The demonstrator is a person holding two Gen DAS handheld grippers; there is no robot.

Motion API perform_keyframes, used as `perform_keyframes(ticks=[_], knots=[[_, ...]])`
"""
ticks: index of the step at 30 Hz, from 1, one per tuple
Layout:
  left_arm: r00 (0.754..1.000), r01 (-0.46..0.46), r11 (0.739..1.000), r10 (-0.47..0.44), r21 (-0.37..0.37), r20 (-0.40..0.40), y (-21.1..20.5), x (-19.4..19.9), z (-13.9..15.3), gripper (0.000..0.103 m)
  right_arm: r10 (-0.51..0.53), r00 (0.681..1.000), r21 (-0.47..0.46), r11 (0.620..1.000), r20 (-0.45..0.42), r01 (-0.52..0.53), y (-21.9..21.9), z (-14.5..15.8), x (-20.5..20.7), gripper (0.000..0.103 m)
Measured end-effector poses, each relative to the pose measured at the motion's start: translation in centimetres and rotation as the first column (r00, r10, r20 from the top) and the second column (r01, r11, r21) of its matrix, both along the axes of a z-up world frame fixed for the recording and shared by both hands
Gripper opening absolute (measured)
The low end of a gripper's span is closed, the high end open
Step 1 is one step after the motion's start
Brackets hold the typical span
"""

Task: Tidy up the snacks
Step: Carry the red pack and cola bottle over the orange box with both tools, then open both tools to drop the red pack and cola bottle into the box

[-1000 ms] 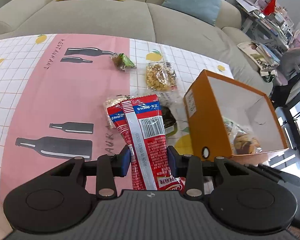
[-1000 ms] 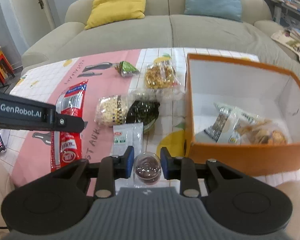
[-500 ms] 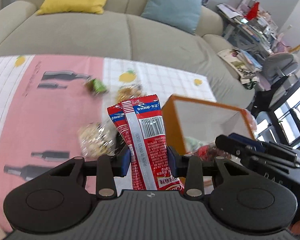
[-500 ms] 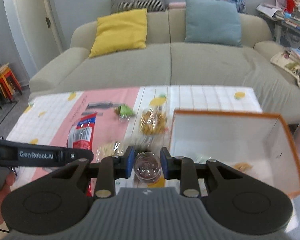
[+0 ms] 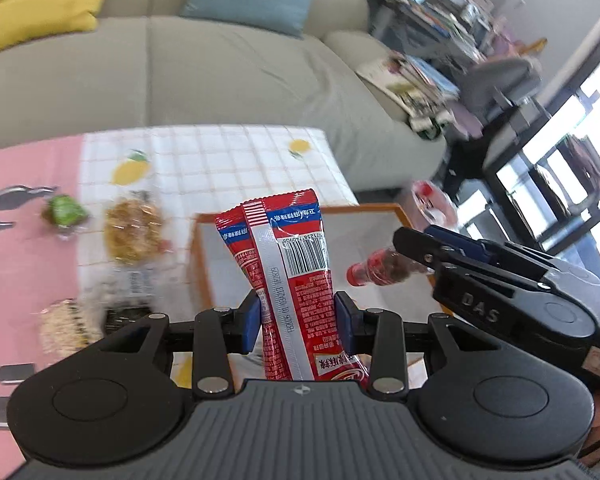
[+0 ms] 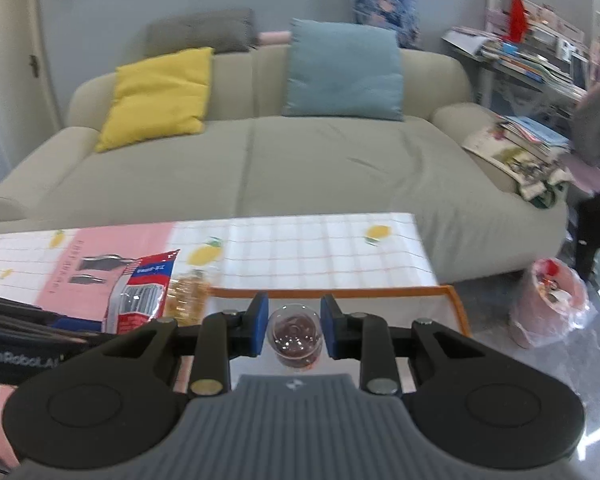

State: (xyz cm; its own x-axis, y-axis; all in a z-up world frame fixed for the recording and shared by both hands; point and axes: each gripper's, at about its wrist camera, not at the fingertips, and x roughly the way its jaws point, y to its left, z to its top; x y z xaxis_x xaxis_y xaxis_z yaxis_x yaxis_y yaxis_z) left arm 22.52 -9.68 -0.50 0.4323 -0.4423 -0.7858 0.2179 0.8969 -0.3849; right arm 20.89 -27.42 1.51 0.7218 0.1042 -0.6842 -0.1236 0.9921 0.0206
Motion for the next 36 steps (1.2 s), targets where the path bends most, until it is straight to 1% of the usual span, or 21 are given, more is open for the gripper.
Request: perform_keyframes(ticks=[5, 12, 15, 21, 28, 36], knots=[[0.997, 0.066, 0.998, -0.066, 0.018, -0.044, -3.4, 1.8, -1.6, 0.043, -0.035, 0.999, -0.026, 0.999, -0.039, 0.034, -2.5, -2.1, 1.3, 0.026], [0.986, 0.141, 0.986, -0.132, 0.085, -0.101, -6.8, 3.8, -4.5, 0.043, -0.056, 0.994, -0.057, 0.997, -0.093, 0.051, -4.8, -5.2, 3.1, 0.026], [0.982, 0.165, 0.977, -0.15, 0.135, -0.118, -7.8, 4.6, -5.8, 0.043, -0.057, 0.992, -0.079, 0.996, -0.114, 0.049, -5.2, -6.7, 3.6, 0.026], [0.97, 0.211, 0.956, -0.18, 0.202, -0.163, -9.3, 5.3, -8.2, 0.043, -0.064, 0.985, -0.073, 0.996, -0.159, 0.052, -6.0, -9.6, 3.7, 0.026], [0.956, 0.26, 0.928, -0.209, 0.266, -0.204, -10.7, 5.3, -10.1, 0.043, -0.049, 0.979, -0.092, 0.995, -0.198, 0.031, -6.7, -11.5, 2.9, 0.026], [0.949, 0.289, 0.902, -0.227, 0.32, -0.217, -11.8, 4.8, -10.9, 0.044, -0.068, 0.964, -0.101, 0.994, -0.257, 0.043, -7.3, -12.5, 2.0, 0.026]])
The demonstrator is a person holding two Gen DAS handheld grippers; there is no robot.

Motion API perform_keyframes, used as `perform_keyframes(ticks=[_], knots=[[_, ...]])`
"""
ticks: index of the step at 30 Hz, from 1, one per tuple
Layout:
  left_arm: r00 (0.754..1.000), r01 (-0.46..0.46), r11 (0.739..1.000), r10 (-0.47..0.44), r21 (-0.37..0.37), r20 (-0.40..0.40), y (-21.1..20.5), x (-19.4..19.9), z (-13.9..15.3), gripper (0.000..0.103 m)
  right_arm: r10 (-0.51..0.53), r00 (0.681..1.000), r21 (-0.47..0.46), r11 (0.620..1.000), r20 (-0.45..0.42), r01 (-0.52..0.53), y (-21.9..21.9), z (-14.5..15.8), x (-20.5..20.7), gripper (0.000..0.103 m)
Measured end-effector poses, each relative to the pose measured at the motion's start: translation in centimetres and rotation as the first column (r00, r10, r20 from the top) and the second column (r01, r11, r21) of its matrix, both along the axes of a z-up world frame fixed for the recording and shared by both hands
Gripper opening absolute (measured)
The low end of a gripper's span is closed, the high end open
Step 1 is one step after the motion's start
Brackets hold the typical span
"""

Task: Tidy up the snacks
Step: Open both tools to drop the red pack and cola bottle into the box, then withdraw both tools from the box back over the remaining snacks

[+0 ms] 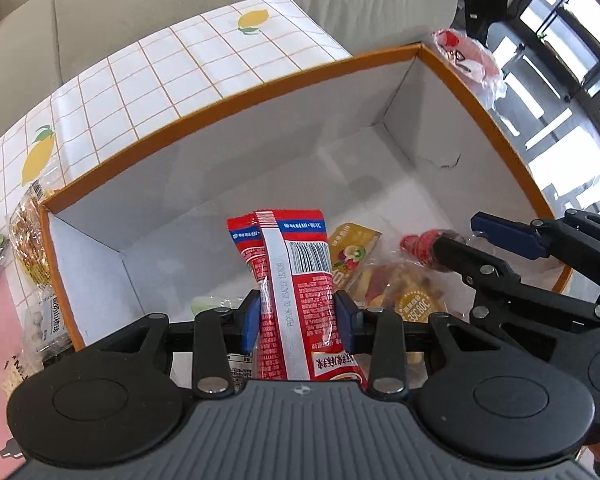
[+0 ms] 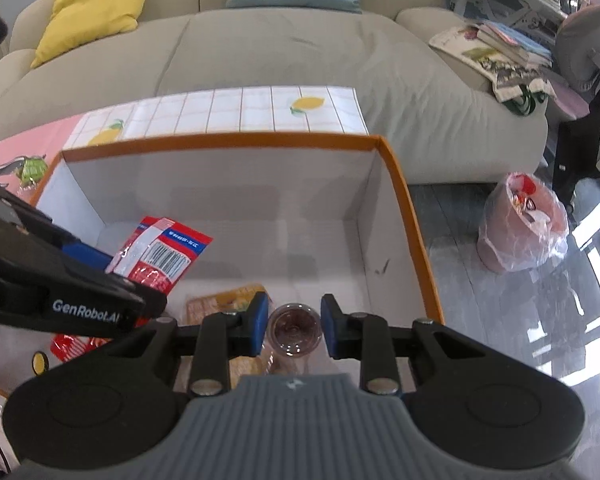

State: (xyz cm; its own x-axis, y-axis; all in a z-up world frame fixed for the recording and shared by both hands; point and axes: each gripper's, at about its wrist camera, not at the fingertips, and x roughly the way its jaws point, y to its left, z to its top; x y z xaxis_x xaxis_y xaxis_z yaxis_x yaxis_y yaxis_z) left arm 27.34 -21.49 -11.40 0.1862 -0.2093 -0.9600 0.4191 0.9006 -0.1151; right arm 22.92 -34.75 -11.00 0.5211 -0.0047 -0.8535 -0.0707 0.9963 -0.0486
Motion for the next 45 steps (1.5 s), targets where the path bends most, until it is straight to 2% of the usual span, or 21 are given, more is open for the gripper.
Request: perform_keyframes(ticks=[6, 11, 20, 22, 23, 29, 33, 41, 45], knots=[[1.0, -0.003, 1.0, 0.003, 0.027, 0.002, 0.0, -0.1, -0.3, 0.055, -0.014, 0.999, -0.009, 1.0, -0.037, 0.014, 0.0, -0.5, -0.5, 0.026], [0.999, -0.015, 1.0, 0.015, 0.022, 0.029, 0.6, -0.5, 0.6, 0.071, -0.015, 0.997, -0.037, 0.999, -0.074, 0.012, 0.2, -0.8, -0.6, 0.027], [0.996, -0.043, 0.999, 0.044, -0.011, 0.083, 2.0, -1.2, 3.1, 0.074, -0.019, 0.997, -0.067, 0.998, -0.071, 0.014, 0.6, 0.1, -1.0, 0.028], [0.994, -0.05, 0.999, 0.051, -0.021, 0.101, 2.5, -1.6, 3.8, 0.074, -0.023, 0.998, -0.076, 0.997, -0.059, 0.018, 0.7, 0.5, -1.3, 0.033], [0.992, -0.051, 0.998, 0.054, -0.027, 0.112, 2.7, -1.9, 4.2, 0.076, -0.025, 0.998, -0.08, 0.997, -0.05, 0.021, 0.9, 0.8, -1.4, 0.038], [0.982, -0.049, 0.998, 0.057, -0.049, 0.18, 4.3, -3.7, 6.6, 0.079, -0.03, 1.0, -0.093, 0.995, 0.001, 0.03, 2.2, 2.7, -3.1, 0.047], [0.969, -0.054, 0.997, 0.065, -0.053, 0.237, 5.8, -5.5, 8.1, 0.079, -0.049, 0.996, -0.077, 0.996, 0.069, 0.055, 3.4, 4.4, -5.1, 0.053], [0.929, -0.074, 0.994, 0.097, -0.077, 0.357, 9.9, -10.2, 11.3, 0.079, -0.097, 0.963, -0.013, 0.995, 0.251, 0.104, 7.4, 7.3, -9.5, 0.072], [0.906, -0.112, 0.99, 0.139, -0.09, 0.399, 12.7, -12.5, 12.3, 0.079, -0.121, 0.949, 0.047, 0.993, 0.292, 0.112, 9.5, 7.9, -11.1, 0.074]])
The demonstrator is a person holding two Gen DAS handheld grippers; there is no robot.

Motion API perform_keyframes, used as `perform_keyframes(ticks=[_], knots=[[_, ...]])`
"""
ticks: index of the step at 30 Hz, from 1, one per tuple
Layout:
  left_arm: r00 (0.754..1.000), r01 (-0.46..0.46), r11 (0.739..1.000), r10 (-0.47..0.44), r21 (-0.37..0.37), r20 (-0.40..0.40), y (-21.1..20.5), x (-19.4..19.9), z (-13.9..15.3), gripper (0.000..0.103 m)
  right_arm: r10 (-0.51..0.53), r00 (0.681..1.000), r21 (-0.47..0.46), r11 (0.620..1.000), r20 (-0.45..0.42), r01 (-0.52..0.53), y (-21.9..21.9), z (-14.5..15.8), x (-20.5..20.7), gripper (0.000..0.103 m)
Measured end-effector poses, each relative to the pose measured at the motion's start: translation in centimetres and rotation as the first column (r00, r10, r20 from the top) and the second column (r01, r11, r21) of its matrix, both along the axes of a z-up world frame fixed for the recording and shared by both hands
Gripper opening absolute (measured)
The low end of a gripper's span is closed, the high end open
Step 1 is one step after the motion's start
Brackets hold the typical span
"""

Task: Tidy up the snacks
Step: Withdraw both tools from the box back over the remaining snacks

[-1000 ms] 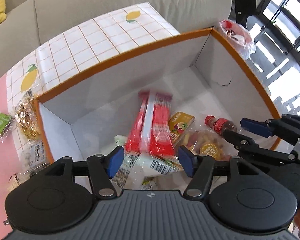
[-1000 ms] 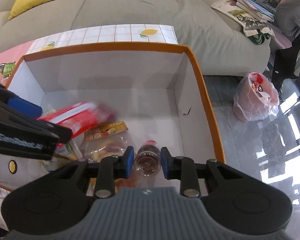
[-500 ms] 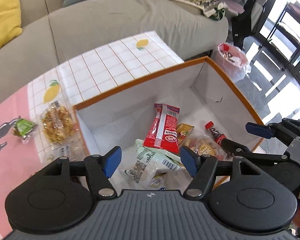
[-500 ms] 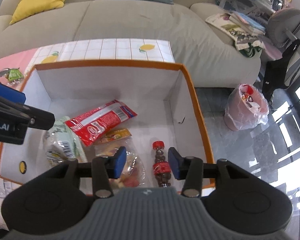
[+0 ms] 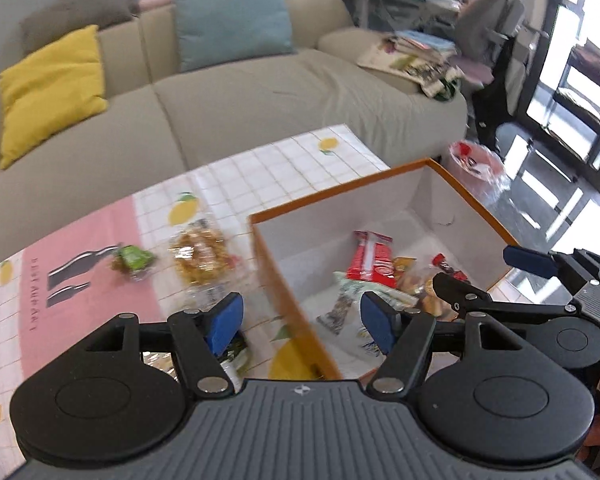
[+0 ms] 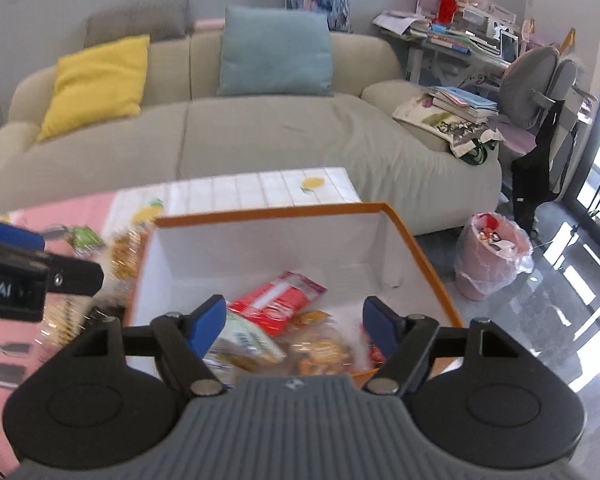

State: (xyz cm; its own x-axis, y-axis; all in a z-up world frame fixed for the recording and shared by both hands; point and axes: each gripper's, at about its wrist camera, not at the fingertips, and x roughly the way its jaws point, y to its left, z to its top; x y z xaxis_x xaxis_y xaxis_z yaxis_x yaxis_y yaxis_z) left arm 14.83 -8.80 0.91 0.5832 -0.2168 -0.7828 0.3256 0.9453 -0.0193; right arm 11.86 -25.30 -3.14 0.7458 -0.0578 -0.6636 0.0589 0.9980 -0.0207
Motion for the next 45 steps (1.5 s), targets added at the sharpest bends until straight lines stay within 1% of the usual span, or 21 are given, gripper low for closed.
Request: perform_keyframes(ticks=[3, 5, 7, 10, 12, 14, 15, 19, 22, 25, 28, 30, 35, 39, 41, 45], knots=[[0.999, -0.039, 0.999, 0.039, -0.032, 0.004, 2.3, -1.4, 0.2, 0.08, 0.005, 1.0, 0.035, 0.999, 0.019, -0.005, 1.7, 0.0, -0.9, 0.076], [0.998, -0.062, 0.995, 0.061, -0.074, -0.01, 4.2, -2.3, 0.0, 0.08, 0.009, 1.0, 0.046, 0.999, 0.029, -0.011, 3.0, -0.2, -1.5, 0.077], [0.996, -0.087, 0.991, 0.085, -0.106, -0.023, 5.9, -3.3, -0.5, 0.08, 0.024, 0.999, 0.056, 0.998, 0.042, -0.026, 4.2, -0.3, -2.2, 0.079], [0.993, -0.115, 0.985, 0.111, -0.128, -0.032, 8.3, -4.4, -1.5, 0.08, 0.057, 0.997, 0.079, 0.995, 0.048, -0.061, 5.8, -0.7, -3.0, 0.08], [0.99, -0.139, 0.979, 0.135, -0.148, -0.036, 10.0, -5.2, -2.1, 0.08, 0.085, 0.995, 0.078, 0.993, 0.053, -0.089, 7.1, -1.0, -3.5, 0.08], [0.987, -0.16, 0.974, 0.155, -0.159, -0.045, 11.2, -5.8, -2.6, 0.08, 0.113, 0.992, 0.061, 0.991, 0.055, -0.116, 8.3, -1.3, -3.9, 0.085], [0.985, -0.169, 0.972, 0.163, -0.161, -0.05, 11.8, -6.1, -2.9, 0.08, 0.128, 0.99, 0.056, 0.99, 0.056, -0.131, 8.8, -1.5, -4.0, 0.086], [0.98, -0.199, 0.971, 0.193, -0.136, -0.053, 13.6, -7.2, -4.1, 0.08, 0.176, 0.984, 0.045, 0.983, 0.042, -0.178, 10.8, -2.5, -4.9, 0.086], [0.979, -0.201, 0.975, 0.198, -0.098, -0.038, 14.5, -7.9, -4.9, 0.08, 0.24, 0.97, -0.02, 0.971, 0.025, -0.24, 12.5, -3.5, -5.4, 0.086], [0.983, -0.183, 0.978, 0.179, -0.097, -0.045, 15.1, -8.2, -5.7, 0.08, 0.308, 0.951, -0.075, 0.949, 0.01, -0.306, 14.0, -4.7, -5.7, 0.086], [0.982, -0.178, 0.978, 0.17, -0.111, -0.08, 15.7, -7.9, -6.8, 0.08, 0.354, 0.935, -0.064, 0.933, -0.022, -0.355, 14.8, -5.9, -5.6, 0.085], [0.983, -0.169, 0.98, 0.16, -0.1, -0.092, 15.9, -7.6, -7.5, 0.08, 0.362, 0.931, -0.075, 0.928, -0.047, -0.365, 15.4, -6.8, -5.2, 0.085], [0.981, -0.155, 0.985, 0.145, -0.071, -0.126, 16.3, -6.2, -9.4, 0.078, 0.397, 0.911, -0.053, 0.913, -0.11, -0.404, 16.5, -8.8, -3.9, 0.076], [0.974, -0.167, 0.985, 0.156, -0.051, -0.166, 16.5, -4.8, -10.9, 0.077, 0.432, 0.889, -0.054, 0.894, -0.153, -0.444, 17.9, -10.4, -2.3, 0.075], [0.969, -0.178, 0.982, 0.165, -0.057, -0.182, 16.6, -4.2, -11.3, 0.077, 0.433, 0.882, -0.053, 0.892, -0.183, -0.449, 18.4, -11.3, -1.1, 0.075], [0.96, -0.19, 0.98, 0.172, -0.062, -0.22, 16.6, -3.5, -12.6, 0.077, 0.423, 0.869, 0.011, 0.9, -0.258, -0.435, 18.8, -13.5, 1.5, 0.075]])
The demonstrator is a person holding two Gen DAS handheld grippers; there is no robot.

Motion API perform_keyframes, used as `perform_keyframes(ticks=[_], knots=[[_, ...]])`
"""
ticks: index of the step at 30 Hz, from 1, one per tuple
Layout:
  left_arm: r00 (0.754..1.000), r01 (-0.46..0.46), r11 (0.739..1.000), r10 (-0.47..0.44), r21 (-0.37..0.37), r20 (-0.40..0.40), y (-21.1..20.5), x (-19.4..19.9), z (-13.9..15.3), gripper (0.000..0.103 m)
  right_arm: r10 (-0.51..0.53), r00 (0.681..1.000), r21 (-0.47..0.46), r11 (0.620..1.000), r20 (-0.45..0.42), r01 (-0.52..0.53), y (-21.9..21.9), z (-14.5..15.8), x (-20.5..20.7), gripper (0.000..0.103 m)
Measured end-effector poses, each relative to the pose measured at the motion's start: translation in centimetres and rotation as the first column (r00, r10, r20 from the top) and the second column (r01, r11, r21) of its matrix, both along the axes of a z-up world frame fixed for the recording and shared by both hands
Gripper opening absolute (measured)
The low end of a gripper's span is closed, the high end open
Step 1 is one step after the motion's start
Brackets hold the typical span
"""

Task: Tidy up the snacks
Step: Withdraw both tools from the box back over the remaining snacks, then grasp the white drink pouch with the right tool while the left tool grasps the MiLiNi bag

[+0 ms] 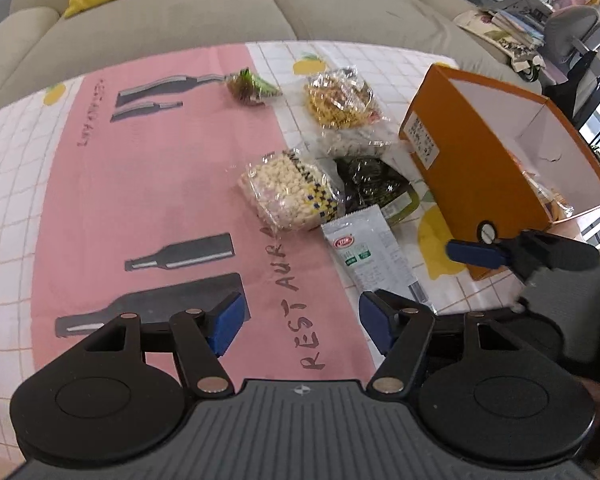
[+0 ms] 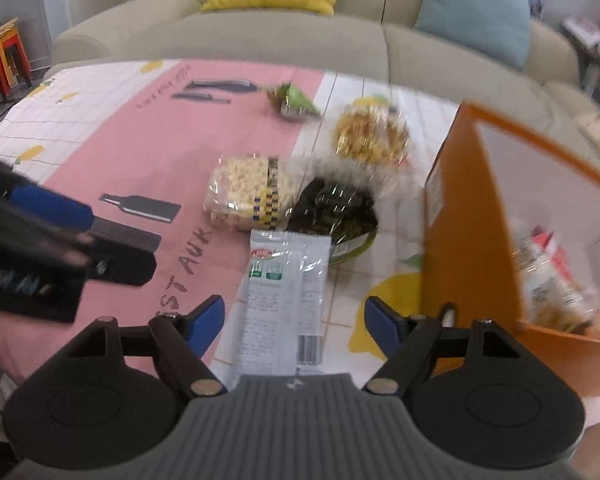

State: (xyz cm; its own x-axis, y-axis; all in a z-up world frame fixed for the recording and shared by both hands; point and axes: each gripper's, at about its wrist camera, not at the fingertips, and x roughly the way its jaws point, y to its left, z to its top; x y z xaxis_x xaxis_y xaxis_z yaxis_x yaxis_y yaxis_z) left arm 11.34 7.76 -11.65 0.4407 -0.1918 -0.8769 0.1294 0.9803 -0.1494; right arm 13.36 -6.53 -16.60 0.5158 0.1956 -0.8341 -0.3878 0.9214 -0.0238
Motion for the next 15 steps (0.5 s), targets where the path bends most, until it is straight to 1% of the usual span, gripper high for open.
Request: perform_keyframes(ticks=[2, 4, 9, 11, 15], knots=[[1.0, -0.015, 1.0, 0.014, -0.004, -0.015, 0.0, 0.3, -0.6, 0.077, -0.005, 1.0, -0.007, 1.0, -0.02, 0.005, 0.2, -0.8, 0.8, 0.073], [0.999, -0.023, 1.0, 0.022, -0.015, -0.029, 0.1, 0.7, -1.0, 0.077, -0.006, 0.999, -0.016, 1.0, -0.04, 0.005, 0.4, -1.6, 1.3, 0.068], [0.998, -0.054, 0.998, 0.053, -0.028, -0.038, 0.3, 1.6, -1.7, 0.077, -0.006, 0.996, 0.013, 1.0, -0.084, 0.007, 0.2, -2.5, 2.0, 0.06], [0.997, -0.073, 0.997, 0.072, -0.036, -0.042, 0.5, 2.0, -2.0, 0.077, 0.01, 0.996, 0.026, 1.0, -0.092, -0.007, 0.2, -2.6, 2.0, 0.052], [0.994, -0.108, 0.993, 0.106, -0.052, -0.042, 0.6, 2.5, -2.1, 0.077, 0.035, 0.997, 0.021, 0.999, -0.075, -0.033, 0.3, -2.4, 1.7, 0.047]])
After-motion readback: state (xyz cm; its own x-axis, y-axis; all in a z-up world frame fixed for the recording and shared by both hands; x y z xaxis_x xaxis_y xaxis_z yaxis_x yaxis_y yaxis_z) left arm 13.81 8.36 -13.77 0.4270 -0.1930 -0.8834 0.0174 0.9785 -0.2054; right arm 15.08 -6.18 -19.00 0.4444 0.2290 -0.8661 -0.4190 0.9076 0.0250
